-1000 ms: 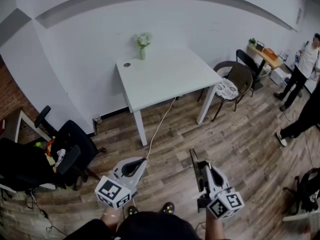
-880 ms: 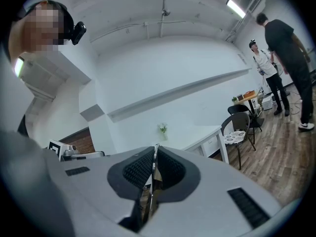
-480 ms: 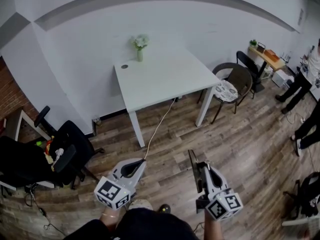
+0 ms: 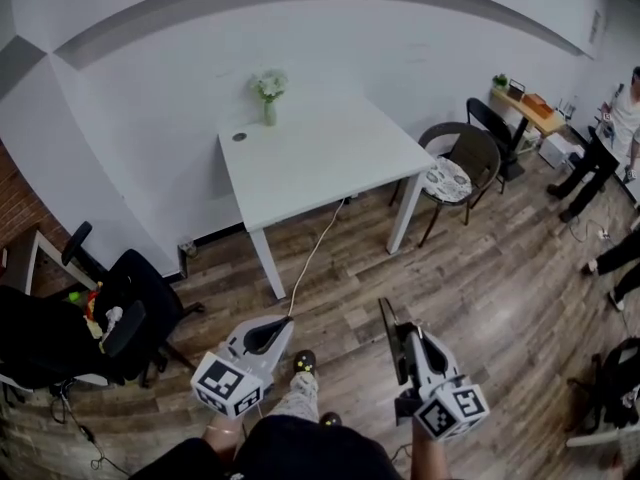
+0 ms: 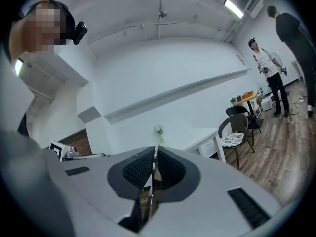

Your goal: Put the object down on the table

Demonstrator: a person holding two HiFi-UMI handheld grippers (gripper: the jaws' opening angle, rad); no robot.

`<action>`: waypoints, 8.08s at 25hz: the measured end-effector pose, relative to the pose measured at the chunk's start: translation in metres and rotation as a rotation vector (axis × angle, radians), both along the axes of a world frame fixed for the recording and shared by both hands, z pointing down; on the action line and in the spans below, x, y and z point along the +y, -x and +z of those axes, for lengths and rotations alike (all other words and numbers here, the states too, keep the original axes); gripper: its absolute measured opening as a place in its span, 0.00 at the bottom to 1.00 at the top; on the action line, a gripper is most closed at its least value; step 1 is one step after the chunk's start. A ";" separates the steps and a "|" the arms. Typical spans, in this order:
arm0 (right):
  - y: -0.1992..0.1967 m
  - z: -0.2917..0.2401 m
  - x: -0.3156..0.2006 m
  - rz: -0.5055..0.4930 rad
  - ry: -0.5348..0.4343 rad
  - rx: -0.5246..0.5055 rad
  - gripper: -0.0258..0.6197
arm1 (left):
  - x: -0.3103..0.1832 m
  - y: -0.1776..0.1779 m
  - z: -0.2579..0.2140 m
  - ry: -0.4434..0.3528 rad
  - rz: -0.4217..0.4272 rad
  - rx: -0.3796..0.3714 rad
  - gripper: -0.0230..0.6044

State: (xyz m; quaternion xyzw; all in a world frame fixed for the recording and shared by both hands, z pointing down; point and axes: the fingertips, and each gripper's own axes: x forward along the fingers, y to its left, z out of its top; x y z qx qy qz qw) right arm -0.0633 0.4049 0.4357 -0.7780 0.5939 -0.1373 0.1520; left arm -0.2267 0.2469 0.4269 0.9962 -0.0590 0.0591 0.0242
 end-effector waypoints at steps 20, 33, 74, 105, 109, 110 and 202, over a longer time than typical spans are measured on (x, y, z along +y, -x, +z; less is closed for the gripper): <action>-0.088 -0.021 -0.098 0.097 0.017 0.033 0.07 | -0.118 -0.113 -0.008 0.019 0.115 0.037 0.03; -0.119 -0.019 -0.178 0.139 0.053 0.026 0.07 | -0.207 -0.147 0.005 0.062 0.130 0.031 0.03; -0.255 -0.007 -0.362 -0.098 0.047 0.001 0.07 | -0.349 -0.234 0.014 0.053 -0.109 0.021 0.03; -0.386 0.003 -0.530 -0.523 0.059 -0.031 0.07 | -0.424 -0.332 0.015 0.071 -0.505 -0.035 0.03; -0.391 0.007 -0.543 -0.575 0.058 -0.033 0.07 | -0.424 -0.333 0.017 0.079 -0.558 -0.043 0.03; -0.392 0.009 -0.546 -0.582 0.061 -0.032 0.07 | -0.424 -0.333 0.018 0.080 -0.567 -0.046 0.03; -0.380 0.173 -0.724 -0.603 0.434 -0.123 0.07 | -0.580 -0.301 0.061 0.199 -0.662 -0.105 0.03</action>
